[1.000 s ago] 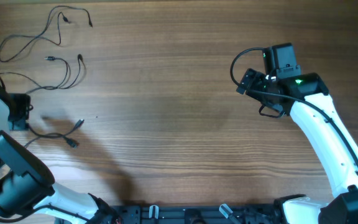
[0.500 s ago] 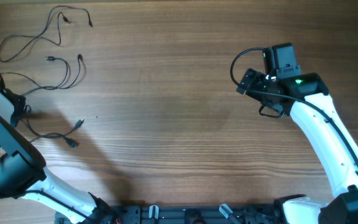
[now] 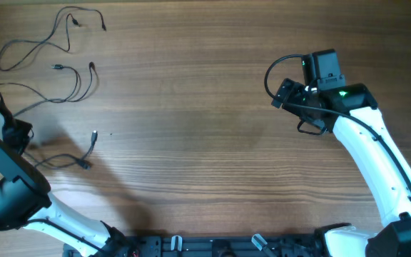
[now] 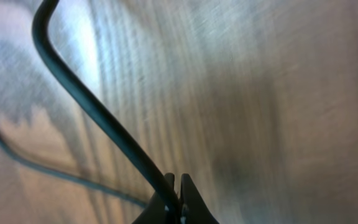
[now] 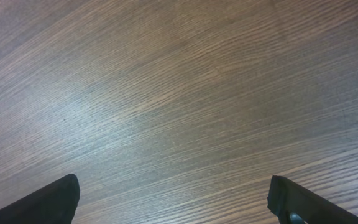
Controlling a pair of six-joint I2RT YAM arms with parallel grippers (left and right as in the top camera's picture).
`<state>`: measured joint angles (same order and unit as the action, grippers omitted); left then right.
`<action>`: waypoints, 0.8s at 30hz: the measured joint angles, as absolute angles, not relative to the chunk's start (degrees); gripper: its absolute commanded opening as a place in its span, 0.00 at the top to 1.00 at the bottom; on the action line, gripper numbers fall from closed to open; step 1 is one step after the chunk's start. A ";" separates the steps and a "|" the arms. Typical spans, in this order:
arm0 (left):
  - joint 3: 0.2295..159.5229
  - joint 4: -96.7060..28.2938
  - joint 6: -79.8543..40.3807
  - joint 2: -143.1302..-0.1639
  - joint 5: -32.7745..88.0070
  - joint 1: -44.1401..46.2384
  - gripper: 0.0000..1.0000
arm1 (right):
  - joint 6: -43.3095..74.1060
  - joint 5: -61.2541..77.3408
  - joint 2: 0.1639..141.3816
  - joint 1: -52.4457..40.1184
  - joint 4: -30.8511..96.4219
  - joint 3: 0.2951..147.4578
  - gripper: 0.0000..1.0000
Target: Untangle cables
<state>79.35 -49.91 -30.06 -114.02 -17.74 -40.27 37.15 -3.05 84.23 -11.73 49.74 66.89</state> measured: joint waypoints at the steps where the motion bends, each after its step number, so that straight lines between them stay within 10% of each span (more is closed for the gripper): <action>1: 79.44 -51.46 -30.11 -114.02 -17.74 -40.75 0.96 | 37.15 -3.05 84.23 -11.73 49.76 66.89 0.00; 4: 79.48 -56.05 -31.73 -114.02 -17.67 -43.11 0.61 | 37.15 -3.05 84.23 -11.73 49.76 66.89 0.00; 6: 79.50 -57.47 -32.42 -114.02 -16.51 -44.31 0.01 | 37.15 -3.05 84.23 -11.73 49.76 66.89 0.00; 19: 79.61 -61.98 -25.91 -97.82 19.57 -42.35 0.00 | 37.15 -3.05 84.23 -11.73 49.74 66.89 0.00; 24: 79.66 -63.68 -21.56 -90.24 25.56 -22.94 0.00 | 37.15 -3.05 84.23 -11.73 49.78 66.89 0.00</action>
<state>79.66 -63.68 -21.56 -90.24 25.56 -22.94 37.15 -3.05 84.23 -11.73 49.78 66.89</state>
